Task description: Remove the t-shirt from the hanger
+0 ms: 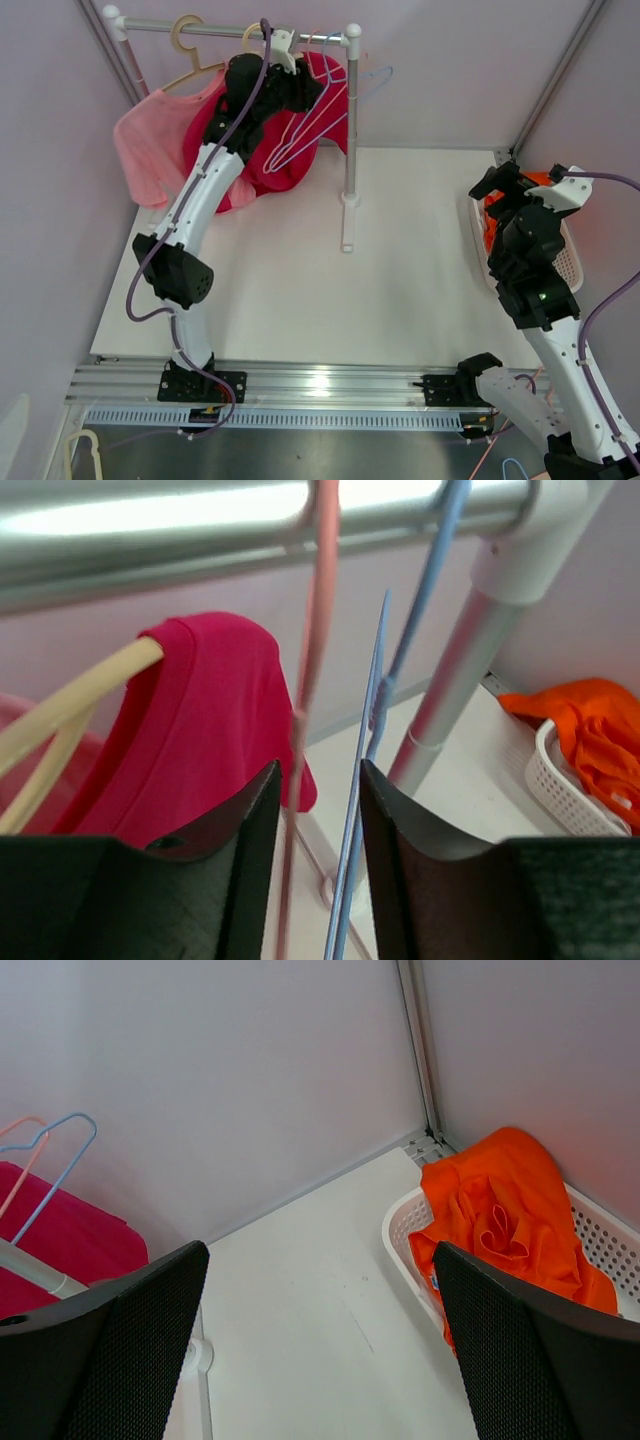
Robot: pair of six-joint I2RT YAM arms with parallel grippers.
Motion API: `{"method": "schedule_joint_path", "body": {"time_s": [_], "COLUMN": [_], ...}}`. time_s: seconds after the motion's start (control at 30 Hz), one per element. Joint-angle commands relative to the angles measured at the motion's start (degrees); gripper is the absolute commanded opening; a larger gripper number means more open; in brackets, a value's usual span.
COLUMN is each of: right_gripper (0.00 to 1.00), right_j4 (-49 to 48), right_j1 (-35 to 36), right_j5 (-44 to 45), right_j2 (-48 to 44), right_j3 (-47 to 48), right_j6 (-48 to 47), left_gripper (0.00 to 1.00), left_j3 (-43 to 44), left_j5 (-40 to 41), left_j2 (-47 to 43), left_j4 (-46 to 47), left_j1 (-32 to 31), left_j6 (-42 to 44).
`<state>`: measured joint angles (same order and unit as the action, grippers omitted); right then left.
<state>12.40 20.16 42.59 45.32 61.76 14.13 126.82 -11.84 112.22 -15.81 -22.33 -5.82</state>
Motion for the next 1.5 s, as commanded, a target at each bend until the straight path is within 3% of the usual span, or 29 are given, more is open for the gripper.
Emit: {"method": "schedule_joint_path", "body": {"time_s": [0.0,0.23,0.4,0.53,0.63,0.73,0.83,0.9,1.1,1.2,1.3,1.37,1.4,1.47], "right_gripper": [0.99,0.99,1.0,1.0,0.99,0.99,0.99,0.99,0.99,0.99,0.99,0.99,1.0,0.99], "right_j4": [0.07,0.43,0.51,-1.24,-1.33,-0.98,-1.76,-2.38,-3.53,-3.96,-4.23,-4.23,-4.23,-4.32], "right_j1": [0.32,0.75,2.68,4.09,4.62,4.71,4.71,4.71,4.71,4.71,4.71,4.71,4.8,4.71], "right_j5": [-0.4,-3.3,-1.99,-2.33,-3.04,-2.6,-2.69,-2.69,-2.51,-2.33,-2.42,-2.33,-2.42,-2.42], "right_j2": [0.29,2.23,3.63,3.46,4.24,4.43,3.81,3.81,4.07,3.99,3.99,4.16,4.25,4.34], "right_j3": [0.91,1.17,2.22,2.58,4.15,4.86,4.6,4.25,3.81,3.2,2.76,2.49,2.49,2.4], "right_j6": [1.42,3.97,4.59,5.21,4.24,3.54,3.19,2.92,2.13,2.13,2.13,2.22,2.22,2.31], "left_gripper": [0.44,0.84,0.99,1.0,1.0,0.99,0.99,0.99,0.9,0.76,0.7,0.54,0.35,0.12], "left_j3": [-2.01,-20.89,-25.05,-18.12,-7.67,0.68,9.71,10.02,10.55,11.07,11.78,11.87,11.95,12.22], "left_j5": [-6.08,-6.18,-10.05,-6.97,-9.52,-6.46,-9.87,-12.66,-14.71,-14.0,-15.23,-17.16,-17.78,-18.75], "left_j2": [-8.24,-24.13,-27.32,-21.45,-14.24,-7.83,-1.33,-0.17,2.56,3.52,4.58,4.84,5.02,5.28], "left_j4": [2.1,10.44,12.3,5.02,0.28,-3.34,-5.54,-2.75,1.04,1.84,2.27,2.72,3.15,2.98], "left_j1": [1.14,4.74,9.14,13.09,16.08,16.61,17.58,17.84,17.85,18.11,18.46,18.72,18.72,18.72], "left_j6": [-0.15,-0.06,-1.39,-2.34,-4.02,-1.48,0.37,0.55,-1.55,-2.87,-4.8,-5.6,-5.69,-6.04]}}
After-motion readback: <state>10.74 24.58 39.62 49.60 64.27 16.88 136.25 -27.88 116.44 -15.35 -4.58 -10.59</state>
